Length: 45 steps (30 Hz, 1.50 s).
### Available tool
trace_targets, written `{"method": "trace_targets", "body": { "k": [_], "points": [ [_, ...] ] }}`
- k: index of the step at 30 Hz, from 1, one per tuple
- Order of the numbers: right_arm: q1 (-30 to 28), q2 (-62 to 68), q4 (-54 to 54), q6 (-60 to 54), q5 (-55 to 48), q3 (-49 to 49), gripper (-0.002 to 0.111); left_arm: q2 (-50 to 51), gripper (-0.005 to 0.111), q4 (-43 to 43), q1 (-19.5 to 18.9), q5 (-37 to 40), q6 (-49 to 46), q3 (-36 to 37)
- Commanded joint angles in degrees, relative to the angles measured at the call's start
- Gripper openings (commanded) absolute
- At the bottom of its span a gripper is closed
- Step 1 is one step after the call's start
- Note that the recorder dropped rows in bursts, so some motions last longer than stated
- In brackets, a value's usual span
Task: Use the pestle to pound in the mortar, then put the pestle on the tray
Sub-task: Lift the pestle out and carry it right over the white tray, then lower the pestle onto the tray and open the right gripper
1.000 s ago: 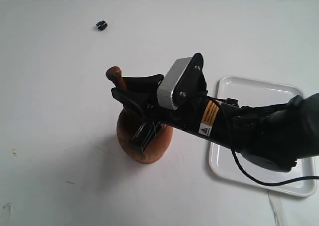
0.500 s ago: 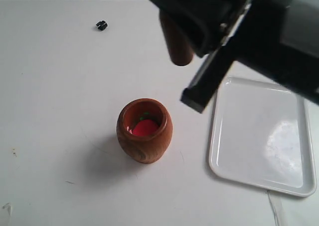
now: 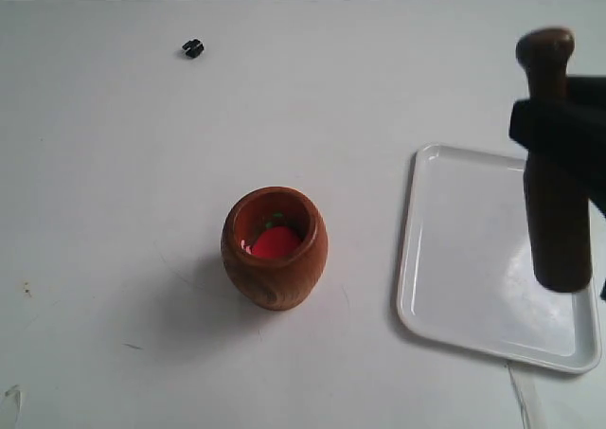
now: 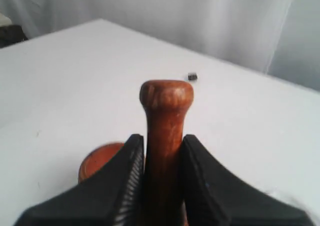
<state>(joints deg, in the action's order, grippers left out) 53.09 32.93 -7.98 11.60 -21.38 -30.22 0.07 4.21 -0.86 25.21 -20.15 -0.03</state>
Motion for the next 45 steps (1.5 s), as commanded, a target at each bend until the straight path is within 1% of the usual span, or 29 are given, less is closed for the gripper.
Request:
{"method": "trace_targets", "body": {
  "k": [1, 4, 6, 12, 18, 21, 26, 28, 36, 42, 45],
  "points": [
    [0.13, 2.39, -8.59, 13.8, -10.36, 0.08, 0.0, -0.07, 0.0, -0.42, 0.44, -0.17, 0.47, 0.03],
    [0.13, 6.32, -16.73, 24.58, -15.12, 0.08, 0.0, -0.07, 0.0, -0.42, 0.44, -0.17, 0.47, 0.03],
    [0.13, 9.89, -18.25, 27.85, -16.64, 0.08, 0.0, -0.07, 0.0, -0.42, 0.44, -0.17, 0.47, 0.03],
    [0.13, 24.01, -17.05, 27.6, -9.36, 0.08, 0.0, -0.07, 0.0, -0.42, 0.44, -0.17, 0.47, 0.03],
    [0.03, 36.86, -18.52, 27.91, -5.18, 0.08, 0.0, -0.07, 0.0, -0.42, 0.44, -0.17, 0.47, 0.03],
    [-3.18, 41.63, -19.62, 29.57, -3.63, 0.08, 0.0, -0.07, 0.0, -0.42, 0.44, -0.17, 0.47, 0.03],
    [-11.64, 45.54, -20.38, 30.44, 0.51, 0.08, 0.0, -0.07, 0.0, -0.42, 0.44, -0.17, 0.47, 0.03],
    [-13.24, 46.14, -20.38, 30.18, 0.78, 0.08, 0.0, -0.07, 0.0, -0.42, 0.44, -0.17, 0.47, 0.03],
    [-14.0, 50.67, -20.37, 28.89, 0.04, 0.08, 0.0, -0.07, 0.0, -0.42, 0.44, -0.17, 0.47, 0.03],
    [-17.31, 54.56, -20.1, 28.89, 3.19, 0.08, 0.0, -0.07, 0.0, -0.42, 0.44, -0.17, 0.47, 0.03],
    [-17.31, 54.61, -19.99, 28.89, 4.58, 0.08, 0.0, -0.07, 0.0, -0.42, 0.44, -0.17, 0.47, 0.03]
  ]
}}
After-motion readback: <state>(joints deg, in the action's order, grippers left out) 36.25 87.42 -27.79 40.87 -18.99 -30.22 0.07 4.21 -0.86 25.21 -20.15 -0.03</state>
